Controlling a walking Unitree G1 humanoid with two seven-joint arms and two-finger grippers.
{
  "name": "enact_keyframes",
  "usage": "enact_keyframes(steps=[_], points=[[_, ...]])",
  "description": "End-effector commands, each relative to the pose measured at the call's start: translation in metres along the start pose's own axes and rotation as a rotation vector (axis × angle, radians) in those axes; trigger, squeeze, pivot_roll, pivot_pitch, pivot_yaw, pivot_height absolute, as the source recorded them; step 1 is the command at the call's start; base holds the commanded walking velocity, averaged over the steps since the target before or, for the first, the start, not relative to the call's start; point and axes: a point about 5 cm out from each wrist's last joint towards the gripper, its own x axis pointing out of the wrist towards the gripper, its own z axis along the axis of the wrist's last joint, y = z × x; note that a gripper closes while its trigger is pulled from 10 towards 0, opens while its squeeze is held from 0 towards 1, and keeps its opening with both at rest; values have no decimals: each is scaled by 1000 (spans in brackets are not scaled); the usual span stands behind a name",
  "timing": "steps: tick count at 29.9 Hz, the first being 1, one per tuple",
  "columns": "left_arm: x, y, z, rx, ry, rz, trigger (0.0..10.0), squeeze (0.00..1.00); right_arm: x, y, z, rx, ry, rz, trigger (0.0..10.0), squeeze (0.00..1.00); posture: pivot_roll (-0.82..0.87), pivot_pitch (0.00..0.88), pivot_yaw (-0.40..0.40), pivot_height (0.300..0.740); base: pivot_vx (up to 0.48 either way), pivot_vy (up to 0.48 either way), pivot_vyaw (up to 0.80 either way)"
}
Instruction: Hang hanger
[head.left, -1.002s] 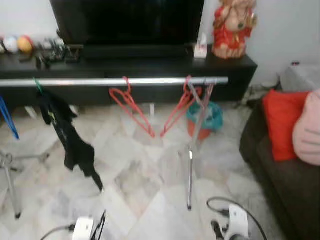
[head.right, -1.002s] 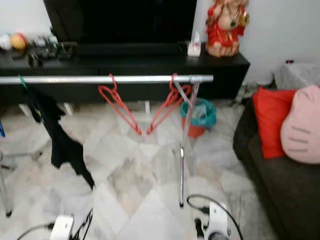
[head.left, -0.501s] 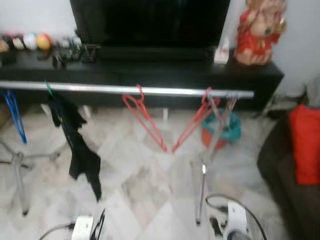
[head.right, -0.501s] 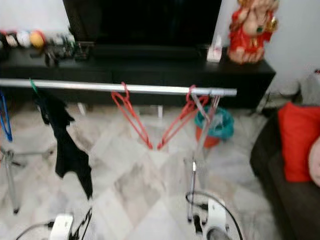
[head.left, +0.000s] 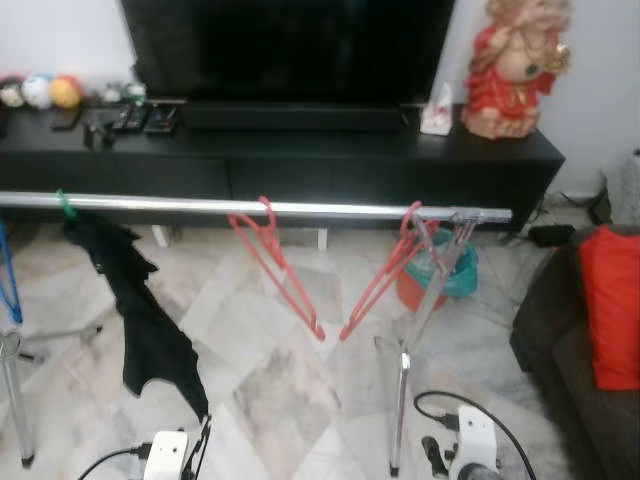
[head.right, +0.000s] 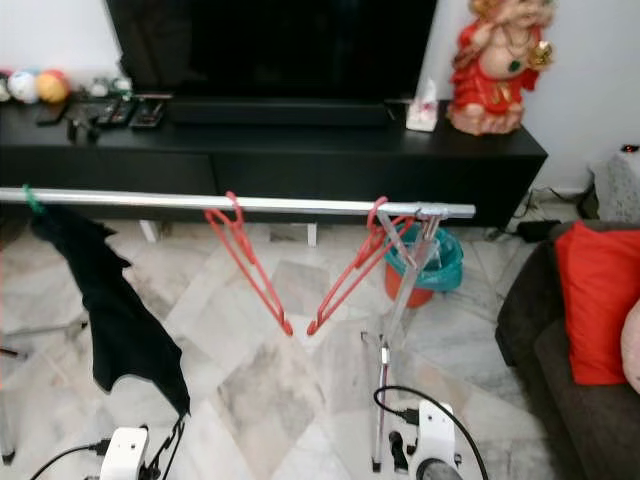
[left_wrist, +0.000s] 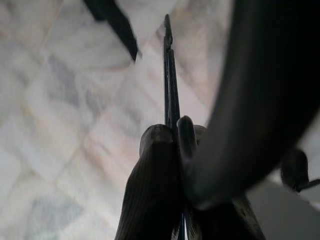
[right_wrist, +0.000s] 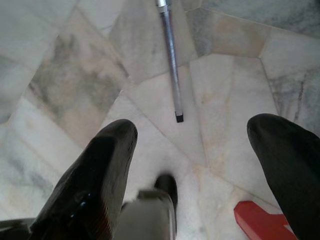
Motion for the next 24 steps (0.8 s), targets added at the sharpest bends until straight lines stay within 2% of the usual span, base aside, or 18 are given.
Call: enact_keyframes(steps=[1, 20, 24], points=[[0, -7, -2, 1, 5, -21, 10000, 0, -1, -9, 1, 0, -2, -21, 10000, 0, -21, 0, -14, 740, 266, 0, 0], [0, -9, -4, 5, 18, -10, 10000, 0, -1, -9, 0, 2, 4, -12, 10000, 0, -21, 0, -12, 740, 264, 0, 0], [-2, -4, -7, 6, 6, 16, 10000, 0, -1, -9, 0, 1, 5, -10, 10000, 0, -20, 0, -13, 740, 0, 0, 0]])
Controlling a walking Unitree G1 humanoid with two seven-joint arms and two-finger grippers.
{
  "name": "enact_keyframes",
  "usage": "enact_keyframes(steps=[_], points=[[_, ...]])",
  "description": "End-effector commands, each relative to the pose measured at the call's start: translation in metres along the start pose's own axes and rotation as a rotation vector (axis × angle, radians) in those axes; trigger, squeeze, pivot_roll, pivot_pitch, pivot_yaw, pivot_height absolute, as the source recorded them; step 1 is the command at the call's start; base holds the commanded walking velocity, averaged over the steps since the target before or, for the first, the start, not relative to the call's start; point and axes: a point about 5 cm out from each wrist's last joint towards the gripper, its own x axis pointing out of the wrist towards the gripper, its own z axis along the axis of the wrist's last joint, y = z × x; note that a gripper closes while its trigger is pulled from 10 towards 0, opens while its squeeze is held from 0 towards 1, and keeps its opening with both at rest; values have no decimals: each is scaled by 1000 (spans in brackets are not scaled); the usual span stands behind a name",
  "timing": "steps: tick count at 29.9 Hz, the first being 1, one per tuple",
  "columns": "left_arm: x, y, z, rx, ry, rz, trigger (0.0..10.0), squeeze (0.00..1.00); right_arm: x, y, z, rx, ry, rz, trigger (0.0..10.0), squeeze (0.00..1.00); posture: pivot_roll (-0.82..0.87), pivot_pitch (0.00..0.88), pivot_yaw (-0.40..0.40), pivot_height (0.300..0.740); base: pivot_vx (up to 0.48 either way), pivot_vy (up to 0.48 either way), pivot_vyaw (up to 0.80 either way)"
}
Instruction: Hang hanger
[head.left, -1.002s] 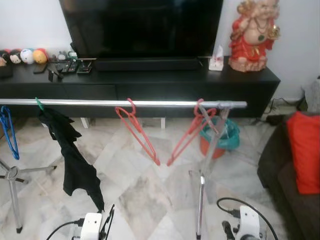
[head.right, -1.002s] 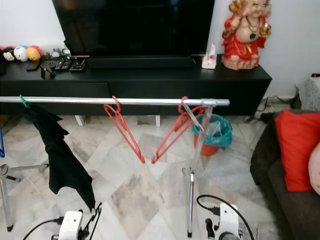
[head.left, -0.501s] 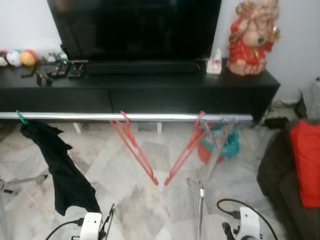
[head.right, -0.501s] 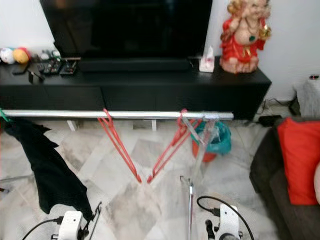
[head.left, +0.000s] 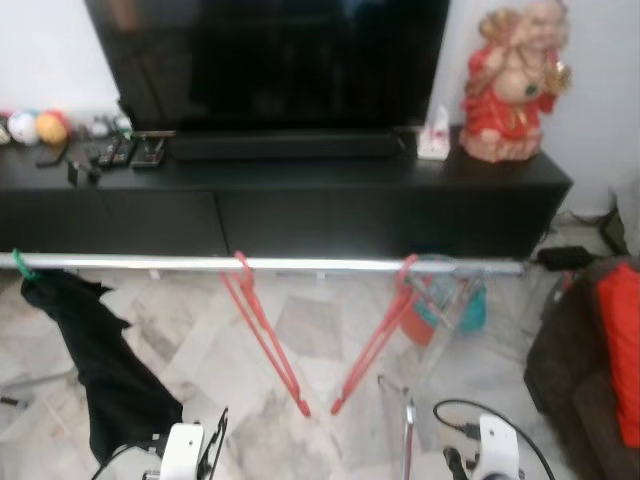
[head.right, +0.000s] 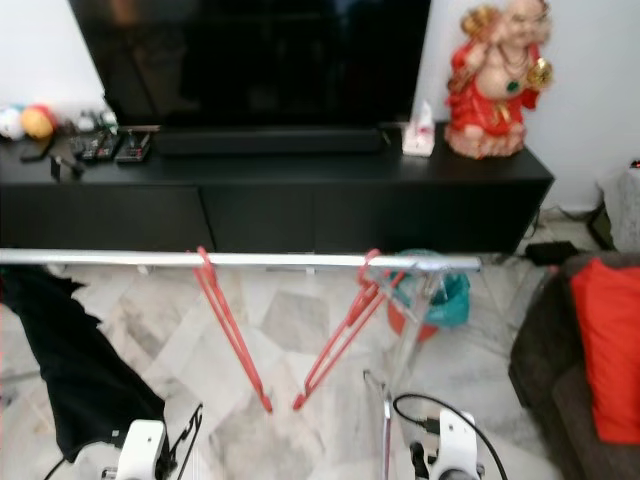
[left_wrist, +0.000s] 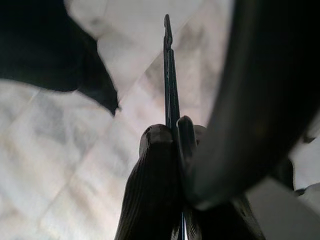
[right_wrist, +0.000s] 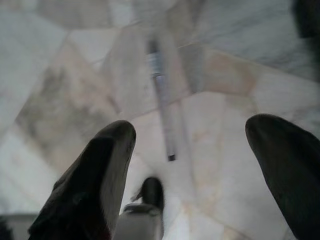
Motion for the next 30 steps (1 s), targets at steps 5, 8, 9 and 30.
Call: enact_keyframes(steps=[5, 8, 9, 30], points=[[-3, 14, -1, -7, -35, 79, 10000, 0, 0, -5, 1, 2, 1, -9, 10000, 0, -20, 0, -13, 740, 0, 0, 0], [-3, 19, 5, -22, -73, 107, 10000, 0, 0, -5, 1, 1, 2, -8, 10000, 0, -19, 0, -12, 740, 0, 0, 0], [-3, 25, 19, -23, -155, 139, 10000, 0, 0, -5, 0, 0, 3, -7, 10000, 0, -18, 0, -13, 740, 0, 0, 0], [-30, -13, 117, 149, -689, -282, 10000, 0, 0, -5, 0, -13, 6, -1, 10000, 0, -11, 0, -7, 740, 0, 0, 0]])
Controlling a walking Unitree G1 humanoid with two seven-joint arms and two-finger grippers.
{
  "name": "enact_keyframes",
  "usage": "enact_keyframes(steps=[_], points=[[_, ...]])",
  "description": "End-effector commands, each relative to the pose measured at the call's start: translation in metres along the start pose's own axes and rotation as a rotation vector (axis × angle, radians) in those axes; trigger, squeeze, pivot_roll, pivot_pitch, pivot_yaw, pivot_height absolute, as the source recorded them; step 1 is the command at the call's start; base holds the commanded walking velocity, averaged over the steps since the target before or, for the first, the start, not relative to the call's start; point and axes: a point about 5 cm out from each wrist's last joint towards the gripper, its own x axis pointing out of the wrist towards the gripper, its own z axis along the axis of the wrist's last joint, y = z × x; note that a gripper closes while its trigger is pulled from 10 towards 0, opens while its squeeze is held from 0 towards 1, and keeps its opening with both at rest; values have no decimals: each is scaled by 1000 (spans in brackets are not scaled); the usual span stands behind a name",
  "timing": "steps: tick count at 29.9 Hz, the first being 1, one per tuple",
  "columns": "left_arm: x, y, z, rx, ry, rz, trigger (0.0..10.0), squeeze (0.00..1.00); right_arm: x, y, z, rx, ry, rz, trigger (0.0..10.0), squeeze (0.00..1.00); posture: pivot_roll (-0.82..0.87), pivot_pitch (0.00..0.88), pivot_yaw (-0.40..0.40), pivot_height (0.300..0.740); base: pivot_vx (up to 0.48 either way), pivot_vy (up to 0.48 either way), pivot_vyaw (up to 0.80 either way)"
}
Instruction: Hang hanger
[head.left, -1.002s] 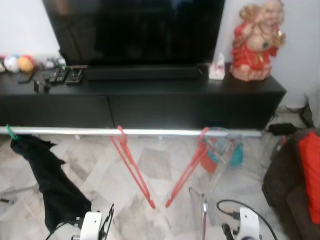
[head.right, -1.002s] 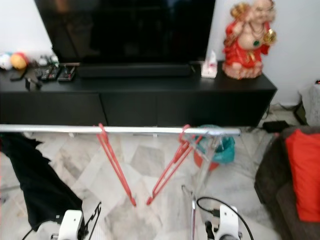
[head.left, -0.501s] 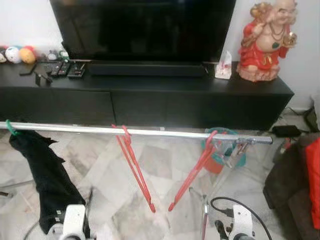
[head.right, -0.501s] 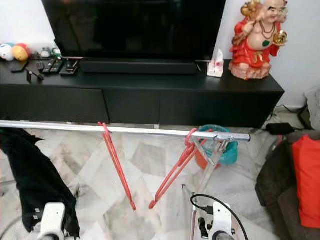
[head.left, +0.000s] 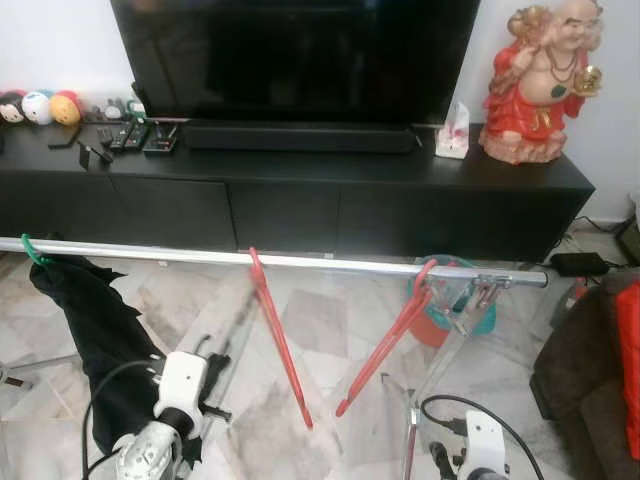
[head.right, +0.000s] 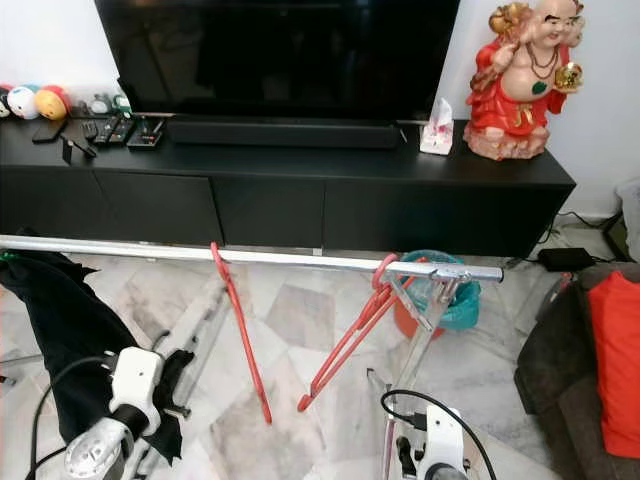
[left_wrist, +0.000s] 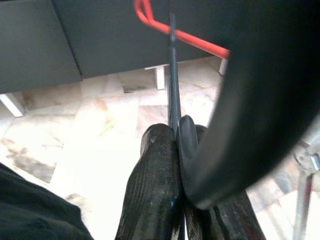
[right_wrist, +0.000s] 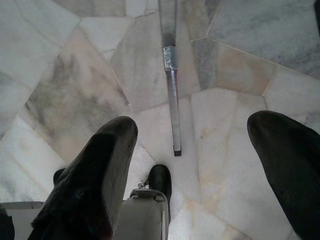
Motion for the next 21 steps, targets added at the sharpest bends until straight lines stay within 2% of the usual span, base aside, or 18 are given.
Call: enact_keyframes(steps=[1, 3, 4, 9, 15, 21], points=[[4, 11, 16, -4, -55, 33, 10000, 0, 0, 0, 1, -6, 2, 1, 10000, 0, -9, 0, -8, 740, 0, 0, 0], [14, 19, 40, -15, -127, 67, 10000, 0, 0, 0, 1, -8, 2, 2, 10000, 0, -10, 0, -7, 740, 0, 0, 0], [14, 19, 40, -15, -127, 67, 10000, 0, 0, 0, 1, -8, 2, 2, 10000, 0, -10, 0, -7, 740, 0, 0, 0], [19, 25, 66, 33, -167, 77, 10000, 0, 0, 1, 1, -3, 1, 1, 10000, 0, -14, 0, 1, 740, 0, 0, 0], [20, 31, 72, 58, -157, 77, 10000, 0, 0, 1, 1, -2, 3, 3, 10000, 0, -13, 0, 3, 740, 0, 0, 0], [19, 24, 62, 51, -76, -3, 10000, 0, 0, 2, 1, -1, 5, 4, 10000, 0, -12, 0, 6, 740, 0, 0, 0]])
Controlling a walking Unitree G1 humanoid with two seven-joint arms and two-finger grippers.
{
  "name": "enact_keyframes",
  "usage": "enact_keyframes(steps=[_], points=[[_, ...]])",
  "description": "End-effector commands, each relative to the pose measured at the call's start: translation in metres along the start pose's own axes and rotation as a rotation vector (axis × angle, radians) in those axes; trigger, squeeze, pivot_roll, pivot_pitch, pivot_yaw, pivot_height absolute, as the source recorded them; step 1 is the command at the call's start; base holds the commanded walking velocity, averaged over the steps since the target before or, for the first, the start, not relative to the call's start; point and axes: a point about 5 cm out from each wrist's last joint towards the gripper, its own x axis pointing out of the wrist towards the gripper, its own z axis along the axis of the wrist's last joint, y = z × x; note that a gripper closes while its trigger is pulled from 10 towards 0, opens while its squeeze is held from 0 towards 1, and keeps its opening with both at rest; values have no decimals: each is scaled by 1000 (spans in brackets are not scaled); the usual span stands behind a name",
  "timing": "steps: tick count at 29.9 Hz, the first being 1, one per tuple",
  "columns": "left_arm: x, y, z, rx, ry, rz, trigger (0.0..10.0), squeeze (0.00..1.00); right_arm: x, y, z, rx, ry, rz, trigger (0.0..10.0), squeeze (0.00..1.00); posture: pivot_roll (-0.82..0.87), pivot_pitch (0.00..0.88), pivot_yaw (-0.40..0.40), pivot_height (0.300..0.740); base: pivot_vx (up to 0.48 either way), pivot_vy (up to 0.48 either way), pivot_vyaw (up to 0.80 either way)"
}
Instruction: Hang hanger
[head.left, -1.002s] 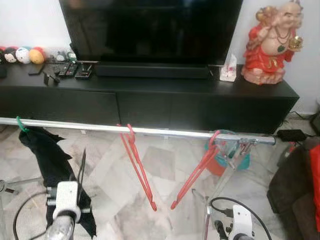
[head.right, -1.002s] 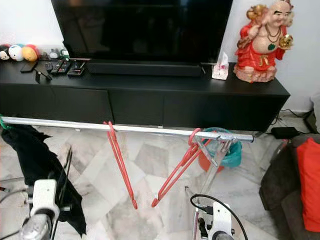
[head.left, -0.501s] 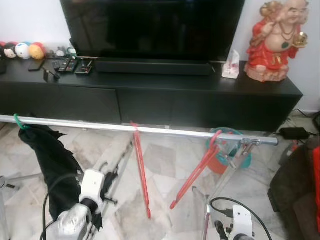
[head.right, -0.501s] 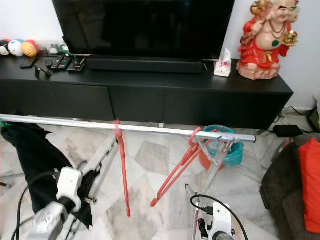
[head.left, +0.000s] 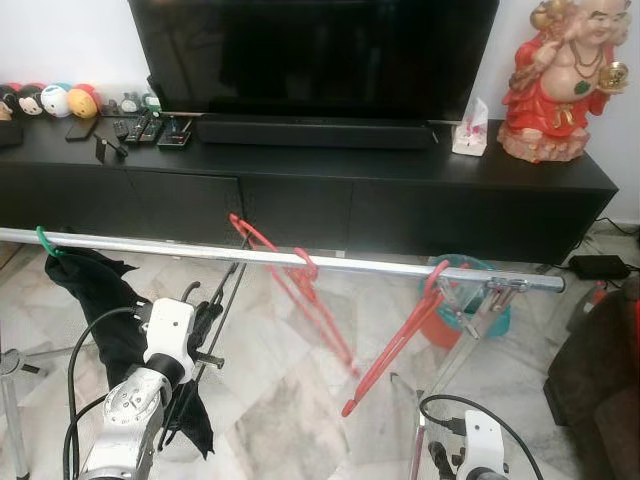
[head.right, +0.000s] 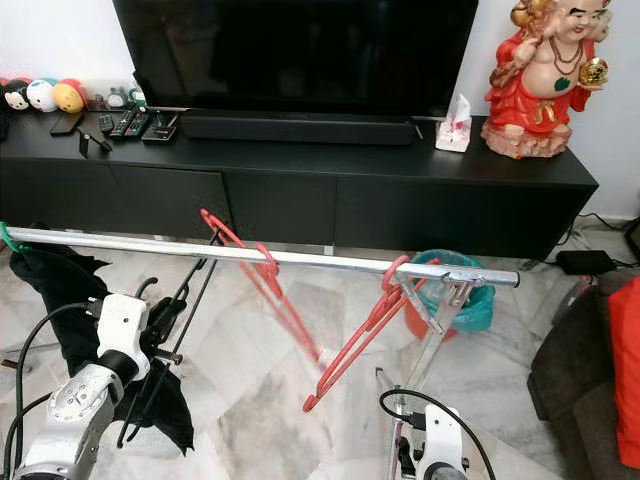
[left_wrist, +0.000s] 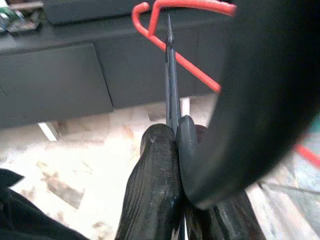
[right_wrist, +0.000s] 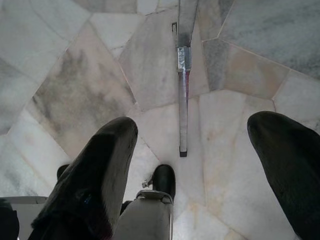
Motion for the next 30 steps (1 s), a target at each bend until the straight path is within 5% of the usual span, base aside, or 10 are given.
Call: enact_keyframes(steps=[1, 7, 30], points=[[-2, -5, 1, 24, 17, -60, 10000, 0, 0, 1, 0, 3, 3, 1, 10000, 0, -12, 0, 7, 740, 0, 0, 0], [-12, -9, 3, -11, 30, -145, 10000, 0, 0, 1, 1, 2, 4, 0, 10000, 0, -10, 0, 5, 740, 0, 0, 0], [-22, -17, -4, 70, 151, -280, 10000, 0, 0, 0, 1, -7, 6, 6, 10000, 0, -2, 5, -5, 740, 0, 0, 0]])
